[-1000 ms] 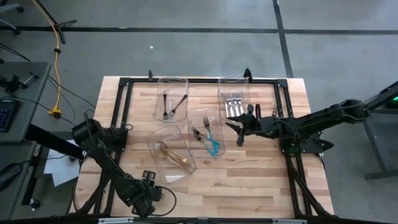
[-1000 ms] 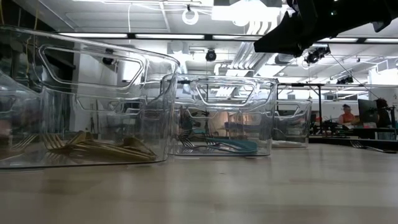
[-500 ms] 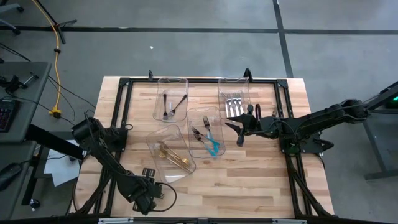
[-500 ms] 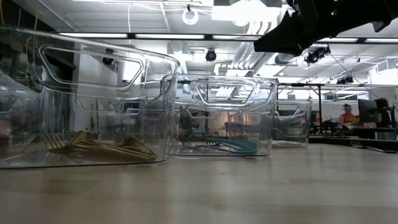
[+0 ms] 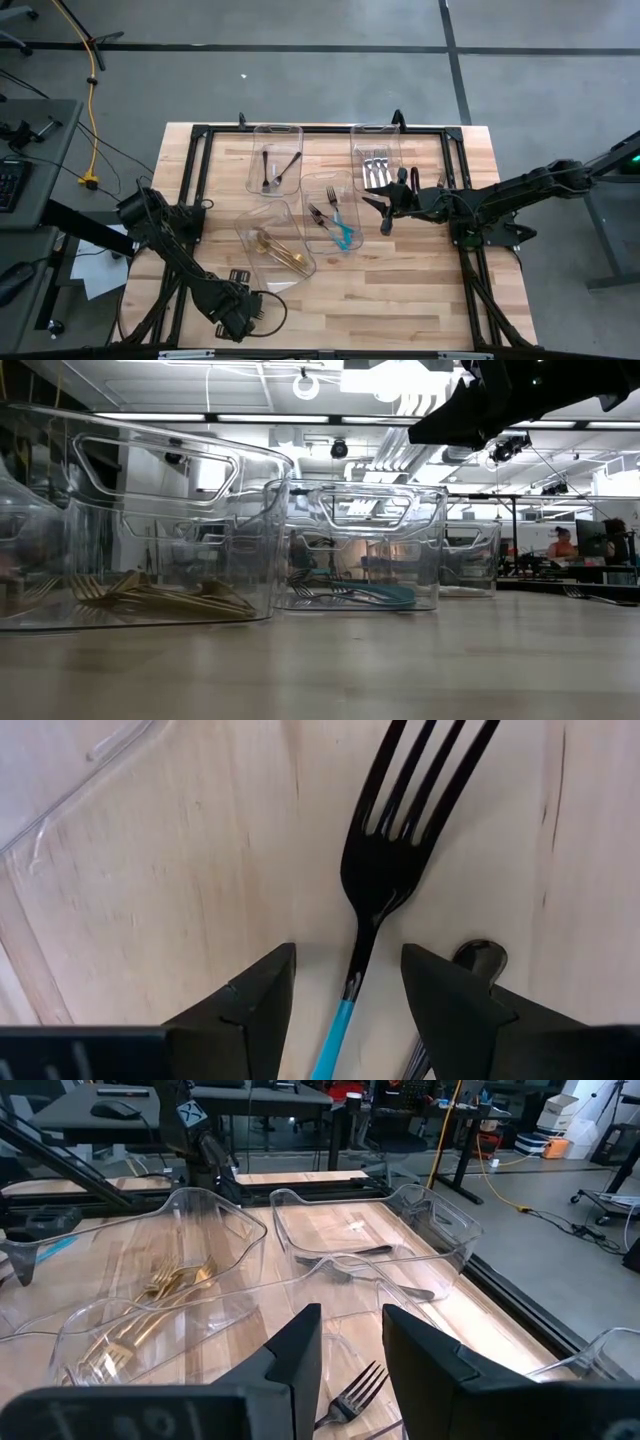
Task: Sort silverware by color (type)
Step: Put the blue fork into the center transparent bin
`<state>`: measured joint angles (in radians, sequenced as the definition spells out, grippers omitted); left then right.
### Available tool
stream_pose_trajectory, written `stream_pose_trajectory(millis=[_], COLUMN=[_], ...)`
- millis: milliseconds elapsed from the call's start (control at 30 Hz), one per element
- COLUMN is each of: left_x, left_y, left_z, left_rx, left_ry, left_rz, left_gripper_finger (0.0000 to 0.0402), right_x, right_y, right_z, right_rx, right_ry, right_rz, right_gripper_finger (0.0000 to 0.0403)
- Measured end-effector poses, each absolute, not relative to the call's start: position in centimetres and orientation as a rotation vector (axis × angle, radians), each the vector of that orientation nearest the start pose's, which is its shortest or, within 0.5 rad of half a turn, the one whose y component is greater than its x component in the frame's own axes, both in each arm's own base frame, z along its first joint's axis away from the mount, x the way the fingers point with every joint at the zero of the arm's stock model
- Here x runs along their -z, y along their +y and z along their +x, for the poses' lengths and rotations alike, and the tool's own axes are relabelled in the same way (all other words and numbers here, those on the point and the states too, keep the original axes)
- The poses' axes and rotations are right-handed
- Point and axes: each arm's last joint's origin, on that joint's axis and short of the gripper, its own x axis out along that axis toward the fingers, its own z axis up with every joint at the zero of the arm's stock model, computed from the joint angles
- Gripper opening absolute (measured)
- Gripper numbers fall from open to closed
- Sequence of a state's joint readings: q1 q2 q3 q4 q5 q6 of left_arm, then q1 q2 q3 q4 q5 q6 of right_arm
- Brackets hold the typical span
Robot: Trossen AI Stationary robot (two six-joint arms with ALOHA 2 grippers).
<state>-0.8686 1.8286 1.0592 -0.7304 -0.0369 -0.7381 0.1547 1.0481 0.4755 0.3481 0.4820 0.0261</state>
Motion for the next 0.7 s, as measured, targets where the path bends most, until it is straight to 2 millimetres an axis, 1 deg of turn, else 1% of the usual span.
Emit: stream_pose_trajectory(millis=[600,700], left_x=[-13.42,-13.41], left_y=[-23.65,-23.65], left_z=[20.30,20.30], left_rx=[0.123,0.124], left_ry=[1.498,1.500], left_rz=[0.082,0.082], left_gripper_finger=[0.0181,0.0173], right_x=[-22.91,-22.91], right_y=[2.01,2.01], right_z=[21.71,21.71], right_rx=[0.334,0.334], right_ry=[0.210,0.210], right_rz=[-0.045,-0.045], right_gripper_finger=[0.0103,0.0103])
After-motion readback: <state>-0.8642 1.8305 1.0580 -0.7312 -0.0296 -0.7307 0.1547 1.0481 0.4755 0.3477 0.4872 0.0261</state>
